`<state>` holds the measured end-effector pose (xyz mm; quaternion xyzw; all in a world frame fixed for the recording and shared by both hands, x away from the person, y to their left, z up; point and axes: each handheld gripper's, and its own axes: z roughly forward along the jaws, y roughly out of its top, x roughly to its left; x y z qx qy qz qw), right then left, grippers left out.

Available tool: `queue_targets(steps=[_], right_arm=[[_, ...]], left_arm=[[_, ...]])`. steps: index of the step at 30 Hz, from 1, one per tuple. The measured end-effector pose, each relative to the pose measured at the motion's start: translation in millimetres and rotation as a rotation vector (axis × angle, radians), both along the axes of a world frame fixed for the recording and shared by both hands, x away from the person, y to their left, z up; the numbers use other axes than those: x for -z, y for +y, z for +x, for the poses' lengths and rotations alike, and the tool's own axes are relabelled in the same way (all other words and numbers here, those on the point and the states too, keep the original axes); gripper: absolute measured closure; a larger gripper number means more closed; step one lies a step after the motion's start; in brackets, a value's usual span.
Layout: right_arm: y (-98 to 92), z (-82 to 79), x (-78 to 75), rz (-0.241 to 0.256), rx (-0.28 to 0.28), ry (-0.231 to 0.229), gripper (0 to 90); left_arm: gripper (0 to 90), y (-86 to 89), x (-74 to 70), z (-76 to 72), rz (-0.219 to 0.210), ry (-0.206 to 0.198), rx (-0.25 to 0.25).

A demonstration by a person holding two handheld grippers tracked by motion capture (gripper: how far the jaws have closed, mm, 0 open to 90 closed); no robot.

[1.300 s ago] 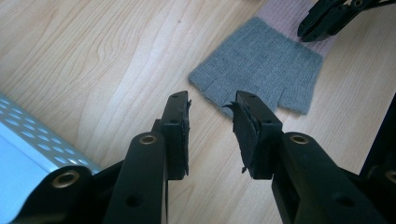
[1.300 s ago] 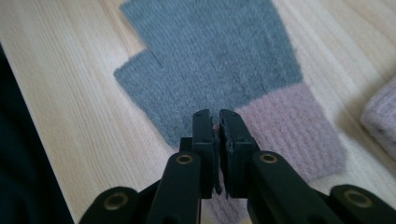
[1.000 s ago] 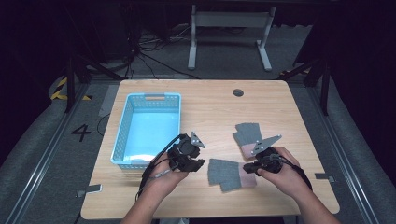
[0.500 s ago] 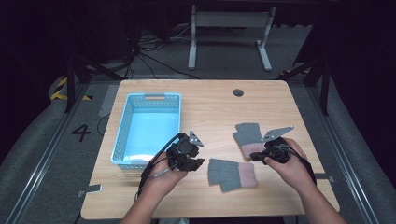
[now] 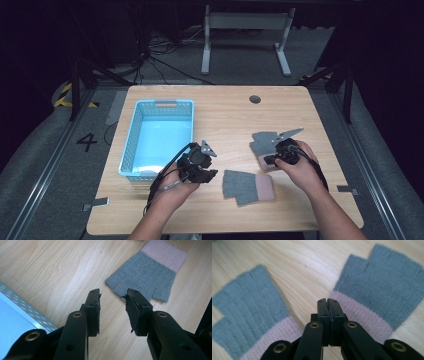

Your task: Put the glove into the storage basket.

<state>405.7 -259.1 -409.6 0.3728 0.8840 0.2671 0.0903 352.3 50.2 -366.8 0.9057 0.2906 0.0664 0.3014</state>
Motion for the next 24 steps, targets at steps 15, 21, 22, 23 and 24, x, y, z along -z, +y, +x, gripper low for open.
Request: queue_targets(steps=[15, 21, 22, 23, 24], right_arm=[[-9.0, 3.1, 7.5, 0.007, 0.039, 0.005, 90.0], [-12.8, 5.1, 7.5, 0.013, 0.058, 0.002, 90.0], [-13.0, 5.7, 7.3, 0.017, 0.068, 0.002, 90.0], [-13.2, 8.3, 6.4, 0.017, 0.082, 0.005, 86.4], [-13.2, 8.3, 6.4, 0.017, 0.082, 0.005, 86.4]], left_arm=[[64.1, -1.6, 1.1, -0.4, 0.002, 0.000, 0.002], [64.1, -1.5, 1.3, -0.4, 0.002, -0.004, -0.001], [64.2, -1.5, 1.5, 0.0, 0.000, 0.002, 0.001], [63.8, -1.5, 1.9, 0.2, 0.002, 0.003, -0.002], [63.8, -1.5, 1.9, 0.2, 0.002, 0.003, -0.002]])
